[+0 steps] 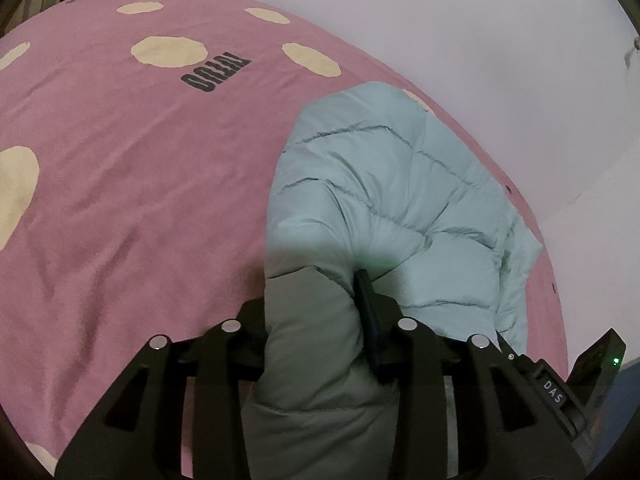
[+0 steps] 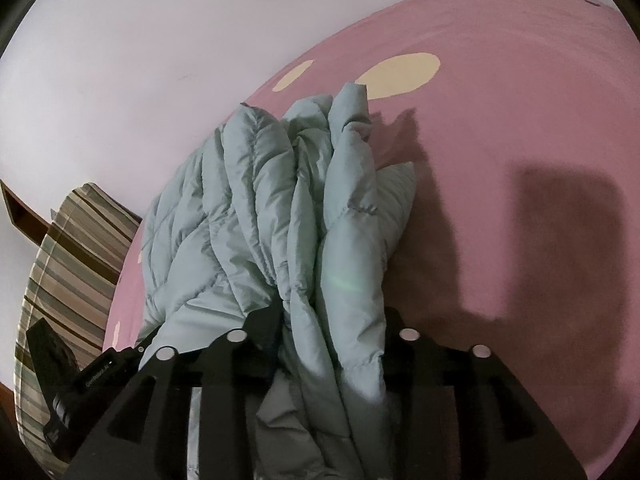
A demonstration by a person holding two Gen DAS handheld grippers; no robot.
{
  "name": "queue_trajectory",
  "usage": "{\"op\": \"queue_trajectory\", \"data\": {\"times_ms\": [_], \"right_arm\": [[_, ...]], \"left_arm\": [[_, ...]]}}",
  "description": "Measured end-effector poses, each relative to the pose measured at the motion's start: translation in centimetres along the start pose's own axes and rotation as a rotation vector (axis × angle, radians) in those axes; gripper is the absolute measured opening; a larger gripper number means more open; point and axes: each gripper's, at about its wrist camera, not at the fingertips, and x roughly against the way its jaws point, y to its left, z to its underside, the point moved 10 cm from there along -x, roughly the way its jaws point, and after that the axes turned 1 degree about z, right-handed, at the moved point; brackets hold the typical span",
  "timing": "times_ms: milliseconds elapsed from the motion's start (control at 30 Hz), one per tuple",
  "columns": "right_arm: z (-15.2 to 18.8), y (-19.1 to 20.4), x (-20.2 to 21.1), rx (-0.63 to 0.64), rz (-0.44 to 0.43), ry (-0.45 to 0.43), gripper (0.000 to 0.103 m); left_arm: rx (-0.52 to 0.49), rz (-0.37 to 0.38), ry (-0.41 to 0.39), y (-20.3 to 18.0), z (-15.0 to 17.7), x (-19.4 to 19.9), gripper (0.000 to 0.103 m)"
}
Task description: Fold large clothes
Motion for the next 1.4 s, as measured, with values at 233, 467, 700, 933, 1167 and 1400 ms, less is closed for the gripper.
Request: {"op": "queue_trajectory", "data": {"times_ms": [233, 467, 700, 933, 1167, 1400], "right_arm": [[0.3, -0.3, 0.7, -0.022, 0.019, -0.014, 0.053], [0.4, -1.2, 2.3, -0.057, 0.049, -0.045, 0.061], [0.6, -2.3, 6.1, -0.022, 0.152, -0.087, 0.061], [1.3, -1.1, 10.9, 0.069, 0.278, -0.114, 0.062], [2.1, 2.9, 16.6, 0.228, 0.333, -0.195, 0.073], [2.4, 6.3, 19.6, 0.299, 0.328, -0.261, 0.076]], "left_arm": [[-0.039, -0.067, -0.01, 0.2, 0.0, 0.8, 0.057], [-0.037, -0.096, 0.009, 0.7, 0.3, 1.6, 0.073], [-0.11, -0.176, -0.025, 0.6, 1.0, 4.8, 0.08], [-0.184, -0.229, -0.091, -0.8, 2.1, 10.0, 0.088], [-0.259, -0.261, -0.171, -2.9, 2.6, 15.4, 0.093], [-0.315, -0.28, -0.248, -4.8, 2.5, 19.8, 0.094]]}}
